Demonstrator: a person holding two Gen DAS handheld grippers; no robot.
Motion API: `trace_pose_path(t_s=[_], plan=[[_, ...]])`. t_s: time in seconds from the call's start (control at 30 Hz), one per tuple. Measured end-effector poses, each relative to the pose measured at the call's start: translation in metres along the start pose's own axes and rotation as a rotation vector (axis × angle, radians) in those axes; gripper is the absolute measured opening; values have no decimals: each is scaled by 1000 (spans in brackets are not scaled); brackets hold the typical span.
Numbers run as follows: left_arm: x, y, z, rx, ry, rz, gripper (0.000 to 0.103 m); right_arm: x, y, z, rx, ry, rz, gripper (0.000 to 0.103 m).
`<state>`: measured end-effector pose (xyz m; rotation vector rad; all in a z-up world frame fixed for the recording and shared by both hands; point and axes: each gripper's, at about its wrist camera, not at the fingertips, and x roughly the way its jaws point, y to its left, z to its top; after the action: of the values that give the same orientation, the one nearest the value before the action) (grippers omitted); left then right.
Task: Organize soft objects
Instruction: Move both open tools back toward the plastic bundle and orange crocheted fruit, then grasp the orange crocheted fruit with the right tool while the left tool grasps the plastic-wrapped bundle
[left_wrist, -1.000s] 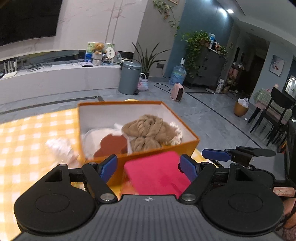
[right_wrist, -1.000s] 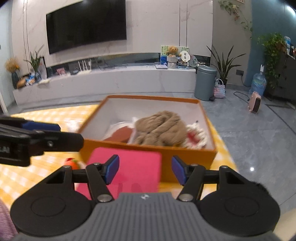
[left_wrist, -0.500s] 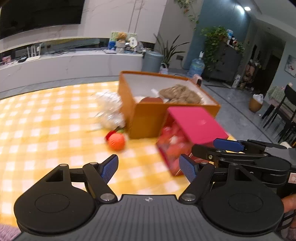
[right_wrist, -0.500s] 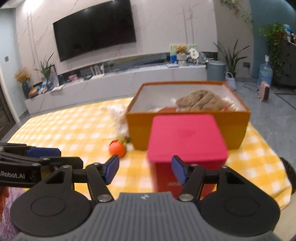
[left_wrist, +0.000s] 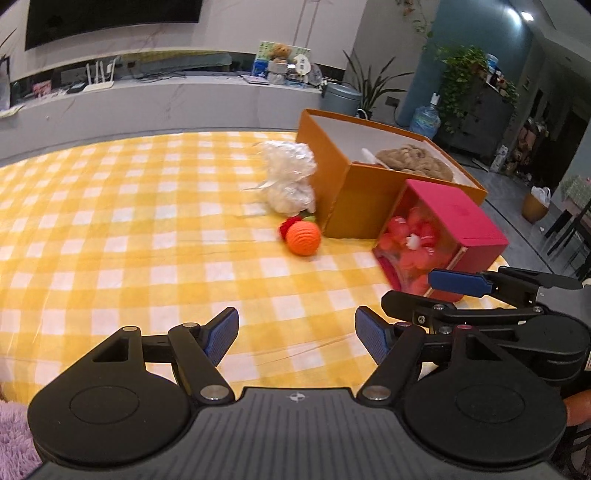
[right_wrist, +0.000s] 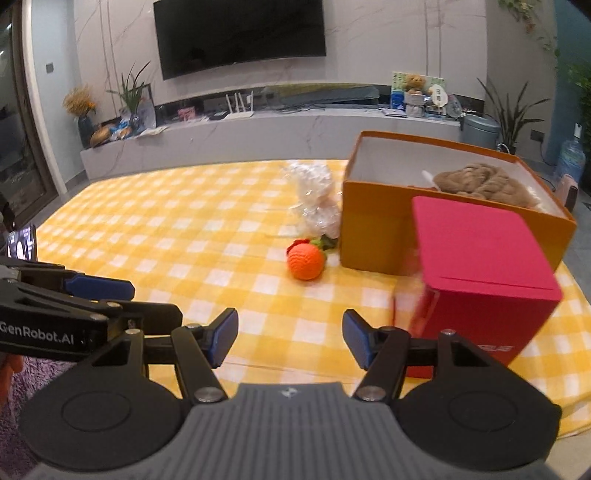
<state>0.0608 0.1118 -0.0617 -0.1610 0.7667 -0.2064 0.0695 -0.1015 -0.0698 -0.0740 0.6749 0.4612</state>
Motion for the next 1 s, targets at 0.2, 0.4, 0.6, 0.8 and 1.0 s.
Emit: trace_pose_path(t_s=[0.2,0.4,0.6,0.8,1.0], plan=[[6,16,-1,-46,8,-14,85,22,6,1,-27,35,-12,62],[15,30,8,-77,10,-21,85,49,14,12,-79,42,-24,59],[32,44,23,-82,30,5,84,86,17,30,-124,30,-54,58],[57,46,32,-68,60,7,83,125,5,42,-77,44,-98,56],[71,47,35,-66,90,8,82,154,-1,49,-52,65,-67,56]])
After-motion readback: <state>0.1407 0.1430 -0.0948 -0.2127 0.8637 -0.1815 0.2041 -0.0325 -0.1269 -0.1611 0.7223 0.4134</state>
